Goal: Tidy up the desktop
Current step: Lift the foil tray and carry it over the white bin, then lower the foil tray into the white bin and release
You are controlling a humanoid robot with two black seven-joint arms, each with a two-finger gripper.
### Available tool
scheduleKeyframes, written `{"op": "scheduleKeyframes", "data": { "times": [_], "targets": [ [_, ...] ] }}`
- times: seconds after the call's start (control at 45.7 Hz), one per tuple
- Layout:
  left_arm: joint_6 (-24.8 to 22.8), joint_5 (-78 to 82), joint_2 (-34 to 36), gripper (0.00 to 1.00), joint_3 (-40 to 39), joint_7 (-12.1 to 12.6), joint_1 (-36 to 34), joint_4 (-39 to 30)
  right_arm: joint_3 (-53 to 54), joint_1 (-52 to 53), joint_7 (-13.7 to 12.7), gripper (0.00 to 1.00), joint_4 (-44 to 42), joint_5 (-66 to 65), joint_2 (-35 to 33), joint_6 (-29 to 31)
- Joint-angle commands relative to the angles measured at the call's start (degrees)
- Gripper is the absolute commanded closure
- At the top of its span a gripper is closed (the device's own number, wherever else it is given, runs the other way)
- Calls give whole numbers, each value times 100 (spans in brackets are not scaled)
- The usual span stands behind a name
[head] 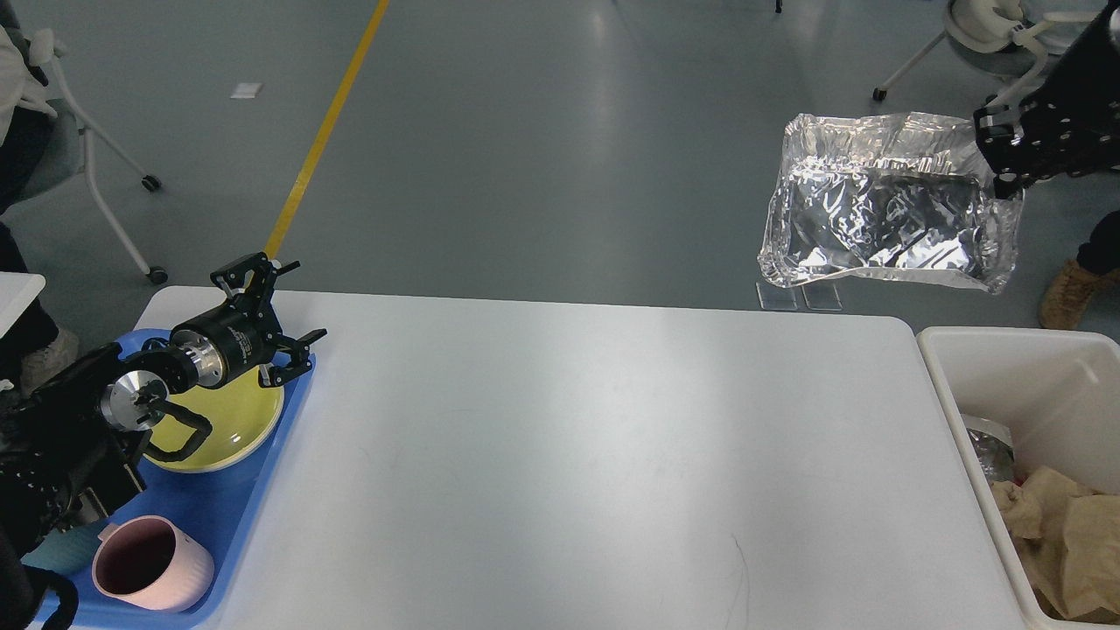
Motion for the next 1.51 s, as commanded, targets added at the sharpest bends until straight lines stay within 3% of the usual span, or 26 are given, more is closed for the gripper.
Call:
{"op": "scheduleKeyframes", "data": {
  "times": [0.0, 0.175, 0.394, 0.635, 0.722, 1.489],
  "targets": [
    [-2, 3, 0, 4, 0, 0, 0, 1, -510, -340, -1, 100, -190, -84, -93, 1],
    [-2, 3, 0, 4, 0, 0, 0, 1, -932, -965, -1, 100, -357, -85, -602, -111],
    [6, 3, 0, 4, 0, 0, 0, 1, -898, -2001, -1, 100, -638, -32, -1288, -1745],
    [6, 3, 0, 4, 0, 0, 0, 1, -555, -3434, -1, 100, -806, 83, -1684, -3968],
    [-2, 3, 0, 4, 0, 0, 0, 1, -257, -3891, -1, 100, -911, 144, -1772, -4383],
    [6, 2, 0, 4, 0, 0, 0, 1, 298, -5289, 8, 100, -1570, 812, -1789, -4550]
  ]
}}
